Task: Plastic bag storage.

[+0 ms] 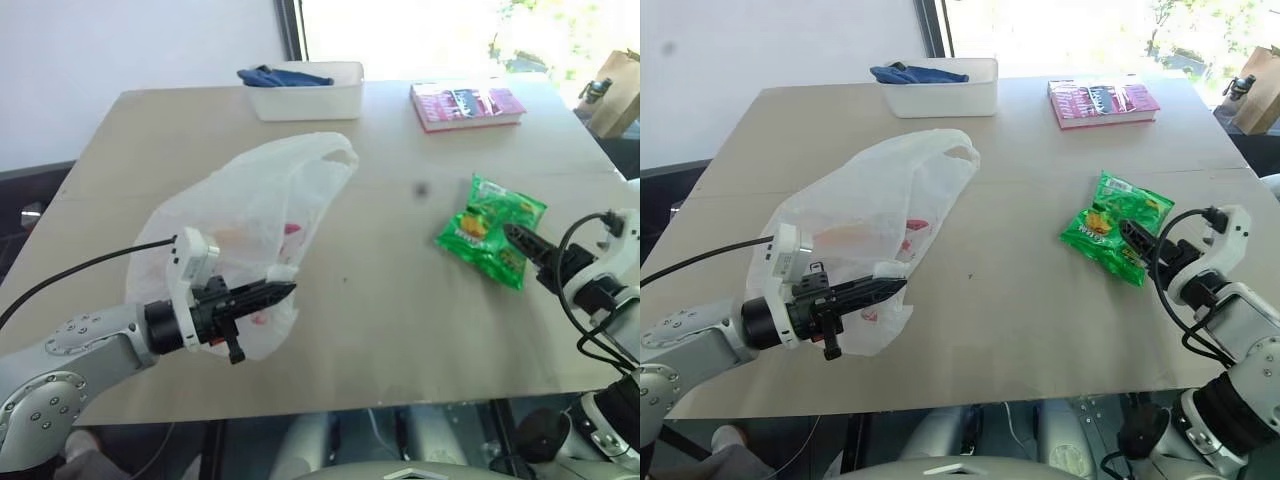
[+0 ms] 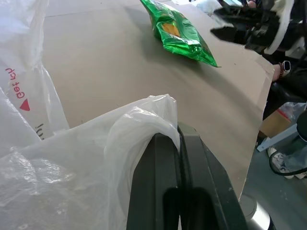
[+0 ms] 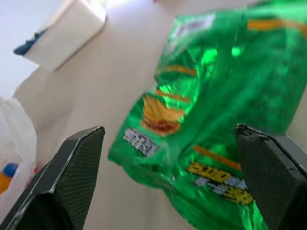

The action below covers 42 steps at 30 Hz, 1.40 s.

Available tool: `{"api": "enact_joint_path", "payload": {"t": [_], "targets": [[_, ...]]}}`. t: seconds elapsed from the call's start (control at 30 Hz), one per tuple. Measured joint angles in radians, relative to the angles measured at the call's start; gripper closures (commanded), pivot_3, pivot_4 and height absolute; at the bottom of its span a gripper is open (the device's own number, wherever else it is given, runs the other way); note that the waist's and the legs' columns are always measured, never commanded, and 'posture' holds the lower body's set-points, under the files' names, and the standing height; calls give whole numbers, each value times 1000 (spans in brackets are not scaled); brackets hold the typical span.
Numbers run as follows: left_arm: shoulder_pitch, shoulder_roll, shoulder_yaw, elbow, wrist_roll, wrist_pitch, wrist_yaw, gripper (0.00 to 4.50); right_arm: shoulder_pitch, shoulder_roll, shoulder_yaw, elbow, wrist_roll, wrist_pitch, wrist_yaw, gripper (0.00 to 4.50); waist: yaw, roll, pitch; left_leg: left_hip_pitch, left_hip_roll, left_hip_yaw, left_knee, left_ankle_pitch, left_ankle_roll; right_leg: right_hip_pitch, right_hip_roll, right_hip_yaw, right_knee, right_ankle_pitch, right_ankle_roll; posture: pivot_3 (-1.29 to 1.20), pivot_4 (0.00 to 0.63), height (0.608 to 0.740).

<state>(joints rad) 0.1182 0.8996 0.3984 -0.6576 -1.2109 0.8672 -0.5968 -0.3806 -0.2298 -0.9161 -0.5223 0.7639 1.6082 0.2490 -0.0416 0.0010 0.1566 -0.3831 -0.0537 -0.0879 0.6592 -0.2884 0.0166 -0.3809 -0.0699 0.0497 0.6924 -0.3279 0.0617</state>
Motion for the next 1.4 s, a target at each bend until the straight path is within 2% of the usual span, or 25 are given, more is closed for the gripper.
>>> {"api": "enact_joint_path", "payload": {"t": [0.07,0.23,0.4,0.5,0.63,0.73,0.83,0.87,1.0,1.1,1.13,1.23,1.4], "targets": [[0,0,-3,0,0,0,4,4500,26,-89,32,83,41,0,-10,68,1,0,0,0,-1,0,0,0,0,0,0,0,-1,0,0,0,150,740],[0,0,-9,-1,-1,0,4,4500,2,-202,96,270,42,0,-31,68,-2,-1,0,0,1,1,1,0,0,1,1,1,0,0,0,0,150,740],[4,0,-9,-4,-2,0,9,4500,-57,-218,133,402,34,-6,-16,68,-1,-1,0,0,1,1,1,0,1,1,2,1,0,0,0,0,150,740],[3,-2,-9,-6,-2,0,13,4500,-93,-225,198,500,9,-74,19,68,-5,-6,-2,2,2,2,2,0,1,2,2,2,0,0,0,0,150,740],[3,-5,-8,-7,-1,-1,15,4500,-86,-270,315,578,-39,-190,80,1016,-6,-14,-7,4,3,2,2,-2,3,5,3,2,0,0,0,0,150,740],[9,-12,-6,-11,-1,-1,25,4500,-45,-322,439,608,-97,-331,149,2512,-5,-20,-11,4,3,2,4,-3,4,6,3,2,0,0,0,0,150,740],[20,-14,-3,-20,-1,-1,28,4500,-19,-337,495,622,-145,-431,185,4079,-5,-23,-13,4,3,2,6,-3,5,6,3,2,0,1,0,0,150,740],[23,-16,-3,-23,-1,-1,29,4500,-8,-340,515,621,-160,-470,203,4458,-5,-23,-12,4,3,2,6,-3,5,6,3,2,0,1,0,0,150,740],[24,-20,2,-28,-2,-2,30,4500,38,-336,557,571,-170,-590,282,4486,-2,-17,-9,2,4,0,6,-3,4,4,3,3,1,1,0,0,150,740],[24,-21,4,-29,-1,-3,30,4500,53,-328,558,459,-93,-590,353,4486,0,-8,-3,-2,3,0,6,-3,4,0,2,4,1,1,0,0,150,740],[23,-22,5,-29,-2,-4,30,4500,58,-353,568,375,-52,-583,393,4486,2,-4,-1,-3,3,0,6,-3,4,0,2,3,0,1,0,0,150,740],[22,-23,7,-29,-5,-6,30,4500,58,-406,587,260,-4,-569,441,4486,5,-4,0,-4,3,-2,6,-3,4,0,2,1,-2,1,0,0,150,740],[19,-20,53,-30,-51,-7,23,4500,27,-511,746,53,70,-542,561,4486,4,-4,0,-5,3,-3,6,-2,2,0,1,0,-4,1,0,0,150,740]]}}
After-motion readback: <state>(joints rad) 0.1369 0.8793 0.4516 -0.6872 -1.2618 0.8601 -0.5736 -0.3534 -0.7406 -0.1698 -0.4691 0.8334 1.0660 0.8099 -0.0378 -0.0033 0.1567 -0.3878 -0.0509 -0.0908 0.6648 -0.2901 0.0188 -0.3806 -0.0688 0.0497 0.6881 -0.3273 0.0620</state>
